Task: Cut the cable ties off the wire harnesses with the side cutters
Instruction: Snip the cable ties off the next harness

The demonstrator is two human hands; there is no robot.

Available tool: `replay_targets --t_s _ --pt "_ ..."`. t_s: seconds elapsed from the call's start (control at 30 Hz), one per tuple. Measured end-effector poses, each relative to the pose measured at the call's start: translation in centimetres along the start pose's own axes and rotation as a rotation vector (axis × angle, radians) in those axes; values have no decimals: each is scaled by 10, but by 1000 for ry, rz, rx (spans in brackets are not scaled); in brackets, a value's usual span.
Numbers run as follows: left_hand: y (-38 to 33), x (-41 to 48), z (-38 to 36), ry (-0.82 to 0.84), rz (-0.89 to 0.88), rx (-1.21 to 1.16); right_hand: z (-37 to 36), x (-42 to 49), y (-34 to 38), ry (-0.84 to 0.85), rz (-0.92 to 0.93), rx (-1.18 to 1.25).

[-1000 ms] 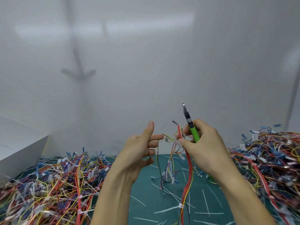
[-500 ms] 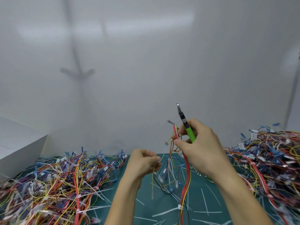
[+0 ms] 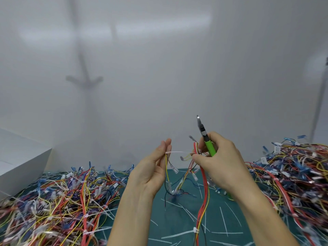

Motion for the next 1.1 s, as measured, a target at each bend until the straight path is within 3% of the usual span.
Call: replay_targets --t_s 0.23,0.33,0.47,0.87,1.1 --pt "-17 -13 -15 78 -46 -257 -1 1 -7 151 -150 237" --pt "-12 -10 -14 12 -201 -219 -2 -1 -3 254 -207 416" --pt "1 -13 -17 0 -361 -97 -15 -8 5 342 -190 419" --pt "15 -24 -26 157 -397 50 -24 -10 6 197 -1 255" --pt "-8 -27 -20 182 -556 549 -16 -4 0 87 -19 298"
Point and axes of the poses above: each hand's wrist, its own x-axis towards the middle knuckle, its own z-axis out of the back of the hand, y = z × x, the point moved 2 cm from there along x, towards the middle knuckle, and after that the axes turned 13 degrees about -z, right-handed, at the moved point
